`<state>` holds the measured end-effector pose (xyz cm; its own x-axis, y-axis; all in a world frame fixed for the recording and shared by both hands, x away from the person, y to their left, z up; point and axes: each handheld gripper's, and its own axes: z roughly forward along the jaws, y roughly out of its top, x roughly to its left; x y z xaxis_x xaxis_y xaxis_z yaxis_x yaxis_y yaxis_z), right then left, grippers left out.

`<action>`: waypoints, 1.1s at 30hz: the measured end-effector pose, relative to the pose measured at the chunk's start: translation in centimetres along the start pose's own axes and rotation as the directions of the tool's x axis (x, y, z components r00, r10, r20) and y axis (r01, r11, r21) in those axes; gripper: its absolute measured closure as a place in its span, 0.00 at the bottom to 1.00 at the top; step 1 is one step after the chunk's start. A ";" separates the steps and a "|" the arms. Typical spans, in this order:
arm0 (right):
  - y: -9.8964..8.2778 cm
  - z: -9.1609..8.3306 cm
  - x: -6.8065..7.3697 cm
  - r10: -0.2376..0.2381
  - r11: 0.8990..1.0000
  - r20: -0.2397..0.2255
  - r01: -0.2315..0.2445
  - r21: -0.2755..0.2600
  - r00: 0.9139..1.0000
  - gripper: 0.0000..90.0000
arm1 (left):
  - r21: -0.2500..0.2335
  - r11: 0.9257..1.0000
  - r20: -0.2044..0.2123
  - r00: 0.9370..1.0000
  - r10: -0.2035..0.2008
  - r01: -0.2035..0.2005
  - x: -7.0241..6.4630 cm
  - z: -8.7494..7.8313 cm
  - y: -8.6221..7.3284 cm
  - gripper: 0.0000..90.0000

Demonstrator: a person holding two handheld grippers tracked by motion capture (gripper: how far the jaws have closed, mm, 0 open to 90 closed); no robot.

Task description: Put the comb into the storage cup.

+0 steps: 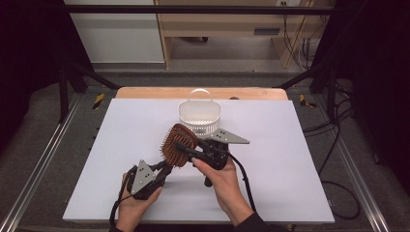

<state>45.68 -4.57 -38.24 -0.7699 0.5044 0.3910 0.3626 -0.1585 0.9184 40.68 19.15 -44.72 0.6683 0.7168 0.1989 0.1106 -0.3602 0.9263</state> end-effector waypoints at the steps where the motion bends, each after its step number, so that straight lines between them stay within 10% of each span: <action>1: 0.0 0.0 0.0 0.000 1.000 0.002 0.000 -0.001 1.000 0.59 | 0.005 1.000 0.005 1.000 -0.009 0.009 0.0 0.0 -0.1 0.80; 19: 1.8 -2.0 -1.3 0.019 0.995 0.105 -0.008 -0.103 0.994 0.59 | -0.056 0.992 -0.002 0.994 -0.114 0.113 1.2 -0.3 -0.8 0.64; 33: 4.4 -7.7 -5.0 0.056 0.984 0.231 -0.014 -0.180 0.971 0.58 | -0.067 0.977 -0.173 0.962 -0.211 0.203 2.7 -0.1 -2.1 0.25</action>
<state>47.07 -14.36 -35.65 -0.6061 0.6774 0.4168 0.2728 -0.3151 0.9090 42.21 21.91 -46.11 0.4923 0.8689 0.0508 0.1941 -0.1665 0.9667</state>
